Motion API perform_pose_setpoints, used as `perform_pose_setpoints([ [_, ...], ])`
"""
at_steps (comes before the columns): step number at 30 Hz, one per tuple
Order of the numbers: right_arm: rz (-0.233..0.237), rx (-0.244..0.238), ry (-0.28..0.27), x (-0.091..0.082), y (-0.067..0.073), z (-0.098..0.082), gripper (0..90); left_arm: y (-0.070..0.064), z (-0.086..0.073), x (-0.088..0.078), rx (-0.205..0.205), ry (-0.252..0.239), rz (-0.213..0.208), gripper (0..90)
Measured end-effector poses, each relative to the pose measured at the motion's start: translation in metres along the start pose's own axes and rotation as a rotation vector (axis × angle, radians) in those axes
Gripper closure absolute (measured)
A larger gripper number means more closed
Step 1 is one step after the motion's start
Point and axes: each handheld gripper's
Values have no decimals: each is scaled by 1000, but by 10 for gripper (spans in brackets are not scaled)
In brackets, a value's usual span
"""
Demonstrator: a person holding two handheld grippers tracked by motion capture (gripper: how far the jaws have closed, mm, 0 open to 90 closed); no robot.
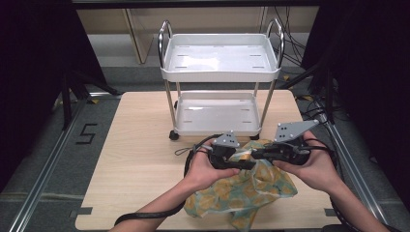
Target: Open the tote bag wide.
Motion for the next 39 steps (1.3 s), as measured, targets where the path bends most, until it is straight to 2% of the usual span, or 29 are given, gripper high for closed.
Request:
perform_pose_setpoints([
  [1,6,-3,1,0,-1,0,900,0,-1,1,-14,6,1,792],
  [4,13,-6,9,0,0,0,900,2,-1,1,7,7,31,769],
  [5,11,-1,8,0,0,0,900,1,-1,1,-15,-8,49,730],
  [6,-1,-4,1,-1,0,0,900,2,-1,-1,5,-5,59,678],
  [7,3,-5,-1,-2,-1,0,900,1,-1,-2,-3,-19,82,643],
  [8,-5,-2,-7,-3,-1,-1,900,1,-1,-4,1,-20,74,610],
  [9,-3,2,-8,-4,-2,0,900,1,-1,-7,20,-22,90,578],
  [10,-9,1,-11,-4,-2,0,900,0,-2,-8,8,-43,107,554],
  [12,-8,3,-4,-6,-2,0,900,1,-1,-13,33,-58,139,473],
  [13,-6,-1,-3,-6,-3,0,900,1,-1,-15,30,-66,149,449],
  [16,-9,13,-1,-5,-1,-1,900,5,-2,-15,53,-41,158,350],
  [18,-7,11,6,-5,-1,-1,900,7,-6,-12,35,-5,151,314],
  [20,-7,0,-2,-4,-1,0,900,10,-9,-8,19,17,147,290],
  [22,-10,-3,4,-3,-1,0,900,12,-11,-6,41,30,157,266],
  [23,-6,1,8,-2,-1,0,900,11,-12,-5,25,23,171,262],
  [25,-8,4,9,-2,-1,0,900,11,-11,-6,48,16,173,260],
  [30,-3,6,10,-4,-3,0,900,3,-2,-24,70,-31,157,263],
  [32,-5,6,12,-4,-3,0,900,1,2,-33,89,-59,174,263],
  [34,-7,6,9,-3,-3,-1,900,3,4,-40,90,-71,202,247],
  [36,-11,4,6,-2,-2,-1,900,9,2,-42,90,-53,225,220],
  [37,-8,6,8,-2,-2,-1,900,13,0,-40,77,-45,230,205],
  [38,-6,7,11,-1,-2,0,900,17,-2,-38,81,-20,223,183],
  [39,-3,1,15,-1,-3,0,900,20,-5,-35,43,8,205,160],
])
Point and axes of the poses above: each handheld gripper's, and its own axes: x roughly forward along the jaws, z roughly out of its top, y roughly to its left, and after that the axes turned 10 degrees about z, right-handed
